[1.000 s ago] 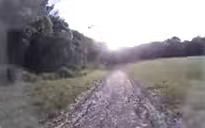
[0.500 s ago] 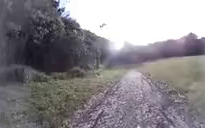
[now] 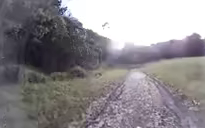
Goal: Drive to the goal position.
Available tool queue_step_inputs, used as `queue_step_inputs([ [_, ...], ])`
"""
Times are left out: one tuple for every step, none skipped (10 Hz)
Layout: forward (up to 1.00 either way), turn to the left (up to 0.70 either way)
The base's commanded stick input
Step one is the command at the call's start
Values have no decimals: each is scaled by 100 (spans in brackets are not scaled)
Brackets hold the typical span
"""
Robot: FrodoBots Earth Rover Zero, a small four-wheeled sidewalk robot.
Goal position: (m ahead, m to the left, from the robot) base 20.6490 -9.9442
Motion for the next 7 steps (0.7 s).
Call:
queue_step_inputs([
  [50, 0],
  [50, 0],
  [50, 0],
  [50, 0],
  [50, 0],
  [50, 0],
  [50, 0],
])
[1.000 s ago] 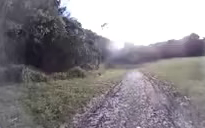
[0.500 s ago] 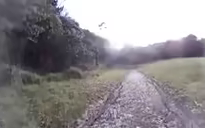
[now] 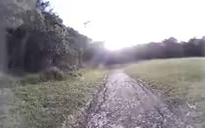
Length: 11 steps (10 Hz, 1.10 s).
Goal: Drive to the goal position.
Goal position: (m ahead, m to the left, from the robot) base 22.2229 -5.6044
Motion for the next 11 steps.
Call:
queue_step_inputs([
  [50, 0],
  [50, 0],
  [50, 0],
  [50, 0],
  [50, 0],
  [50, 0],
  [50, 0],
  [50, 0],
  [50, 0],
  [50, -1],
  [50, -3],
])
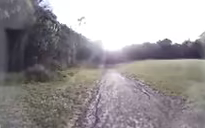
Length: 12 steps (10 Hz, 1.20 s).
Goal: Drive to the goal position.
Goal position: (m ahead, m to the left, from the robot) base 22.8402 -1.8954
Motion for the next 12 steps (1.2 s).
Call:
queue_step_inputs([
  [50, -34],
  [50, -40],
  [50, -19],
  [50, -7],
  [50, 0],
  [50, 0],
  [50, 0],
  [50, 0],
  [50, 0],
  [50, 0],
  [50, 0],
  [50, 0],
])
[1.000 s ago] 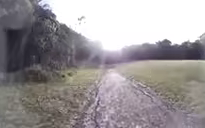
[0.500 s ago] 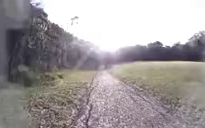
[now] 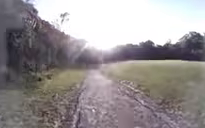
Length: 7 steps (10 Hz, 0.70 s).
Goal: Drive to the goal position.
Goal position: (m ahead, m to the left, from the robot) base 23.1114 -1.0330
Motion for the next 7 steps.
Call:
queue_step_inputs([
  [50, 0],
  [50, 0],
  [50, 0],
  [50, 0],
  [50, 0],
  [50, 0],
  [50, 0],
])
